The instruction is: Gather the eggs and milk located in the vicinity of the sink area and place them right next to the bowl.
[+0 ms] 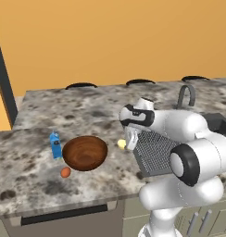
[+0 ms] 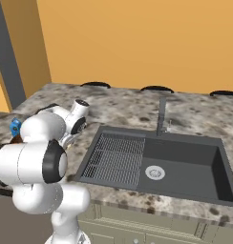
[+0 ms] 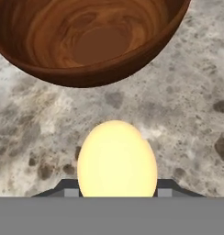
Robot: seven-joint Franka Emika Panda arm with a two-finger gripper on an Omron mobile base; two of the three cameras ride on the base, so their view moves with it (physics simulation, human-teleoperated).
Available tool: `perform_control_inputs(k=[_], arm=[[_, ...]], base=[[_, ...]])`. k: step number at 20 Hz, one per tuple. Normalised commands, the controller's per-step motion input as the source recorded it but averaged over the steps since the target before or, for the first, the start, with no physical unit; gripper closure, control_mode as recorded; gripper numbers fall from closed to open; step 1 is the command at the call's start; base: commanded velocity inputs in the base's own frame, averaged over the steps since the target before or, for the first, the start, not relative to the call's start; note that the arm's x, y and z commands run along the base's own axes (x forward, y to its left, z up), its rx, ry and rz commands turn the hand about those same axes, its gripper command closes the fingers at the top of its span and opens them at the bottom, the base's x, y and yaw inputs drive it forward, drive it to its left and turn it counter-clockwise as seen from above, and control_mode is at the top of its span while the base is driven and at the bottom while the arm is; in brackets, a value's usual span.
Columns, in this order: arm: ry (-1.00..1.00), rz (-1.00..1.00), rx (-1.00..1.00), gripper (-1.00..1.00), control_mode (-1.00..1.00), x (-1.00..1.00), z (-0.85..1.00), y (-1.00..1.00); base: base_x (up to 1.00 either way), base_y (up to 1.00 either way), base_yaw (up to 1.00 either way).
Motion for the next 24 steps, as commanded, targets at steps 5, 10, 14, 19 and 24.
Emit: perform_control_inputs(k=[5,10,14,19,24], arm=[[0.00,0.01,0.03,1.00,-1.00,0.01,-0.12,0.22],[0.01,0.02,0.00,1.00,-1.00,0.00,-0.44,0.32],[0.01,0.00,0.00,1.00,-1.00,0.00,-0.41,0.21],[0.01,0.00,0.00,1.00,-1.00,0.03,-0.43,0.16],[0.00,0.00,-0.01,1.00,-1.00,0.10,-0.20,0.28]], base=[[0.00,0.00,0.00],[0.00,0.00,0.00],[0.00,0.00,0.00],[0.00,0.00,0.00],[0.00,0.00,0.00]])
